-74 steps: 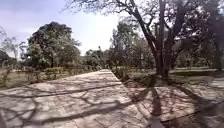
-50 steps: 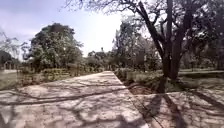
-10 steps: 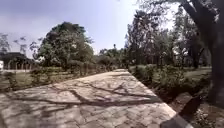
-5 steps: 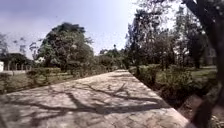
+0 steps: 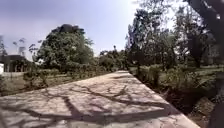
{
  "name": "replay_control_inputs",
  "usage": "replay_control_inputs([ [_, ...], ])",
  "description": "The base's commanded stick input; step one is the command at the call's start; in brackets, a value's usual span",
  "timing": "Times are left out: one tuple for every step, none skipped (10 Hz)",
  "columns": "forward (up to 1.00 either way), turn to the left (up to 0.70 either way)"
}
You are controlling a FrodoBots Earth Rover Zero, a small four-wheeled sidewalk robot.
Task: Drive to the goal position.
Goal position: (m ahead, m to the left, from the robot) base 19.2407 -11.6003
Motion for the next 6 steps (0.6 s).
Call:
replay_control_inputs([
  [0.50, 0.00],
  [0.50, 0.00],
  [0.50, 0.00],
  [0.50, 0.00],
  [0.50, 0.00],
  [0.50, 0.00],
])
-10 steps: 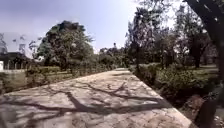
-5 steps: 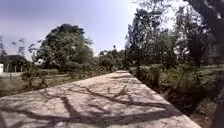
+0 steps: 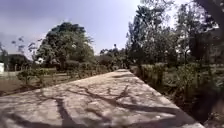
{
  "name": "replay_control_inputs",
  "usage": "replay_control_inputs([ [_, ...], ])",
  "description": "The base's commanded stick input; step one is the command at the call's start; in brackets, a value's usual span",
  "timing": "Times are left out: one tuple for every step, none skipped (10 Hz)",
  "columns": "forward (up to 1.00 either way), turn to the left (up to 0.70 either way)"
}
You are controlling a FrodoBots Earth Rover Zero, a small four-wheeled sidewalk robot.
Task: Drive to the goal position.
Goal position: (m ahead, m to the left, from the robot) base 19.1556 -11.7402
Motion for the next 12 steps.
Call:
replay_control_inputs([
  [0.50, 0.00],
  [0.50, 0.00],
  [0.50, 0.00],
  [0.50, 0.00],
  [0.50, 0.00],
  [0.50, 0.00],
  [0.50, 0.00],
  [0.50, 0.00],
  [0.50, 0.00],
  [0.50, 0.00],
  [0.50, 0.00],
  [0.50, 0.00],
])
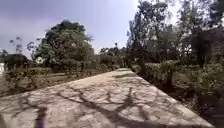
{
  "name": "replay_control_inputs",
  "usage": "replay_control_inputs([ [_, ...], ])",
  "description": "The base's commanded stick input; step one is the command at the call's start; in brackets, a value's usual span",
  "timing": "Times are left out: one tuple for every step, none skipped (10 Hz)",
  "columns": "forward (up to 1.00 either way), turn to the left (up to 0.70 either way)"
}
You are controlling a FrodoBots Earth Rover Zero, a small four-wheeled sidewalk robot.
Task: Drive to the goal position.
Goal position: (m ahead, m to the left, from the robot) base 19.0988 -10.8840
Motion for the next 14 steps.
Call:
replay_control_inputs([
  [0.50, 0.00],
  [0.50, 0.00],
  [0.50, 0.00],
  [0.50, 0.00],
  [0.50, 0.00],
  [0.50, 0.00],
  [0.50, 0.00],
  [0.50, 0.00],
  [0.50, 0.00],
  [0.50, 0.00],
  [0.50, 0.00],
  [0.50, 0.00],
  [0.50, 0.00],
  [0.50, 0.00],
])
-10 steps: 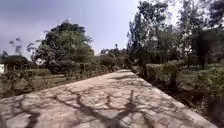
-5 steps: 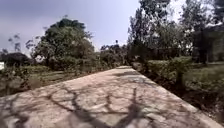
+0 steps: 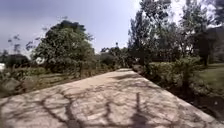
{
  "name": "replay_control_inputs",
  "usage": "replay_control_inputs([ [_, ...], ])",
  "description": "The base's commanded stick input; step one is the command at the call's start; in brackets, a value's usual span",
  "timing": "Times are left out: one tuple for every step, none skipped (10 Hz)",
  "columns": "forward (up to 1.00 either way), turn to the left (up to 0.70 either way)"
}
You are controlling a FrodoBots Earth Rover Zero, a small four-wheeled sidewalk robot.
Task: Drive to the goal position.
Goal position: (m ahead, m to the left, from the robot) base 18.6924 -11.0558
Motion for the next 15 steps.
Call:
replay_control_inputs([
  [0.50, 0.00],
  [0.50, 0.00],
  [0.50, 0.00],
  [0.50, 0.00],
  [0.50, 0.00],
  [0.50, 0.00],
  [0.50, 0.00],
  [0.50, 0.00],
  [0.50, 0.00],
  [0.50, 0.00],
  [0.50, 0.00],
  [0.50, 0.00],
  [0.50, 0.00],
  [0.50, 0.00],
  [0.50, 0.00],
])
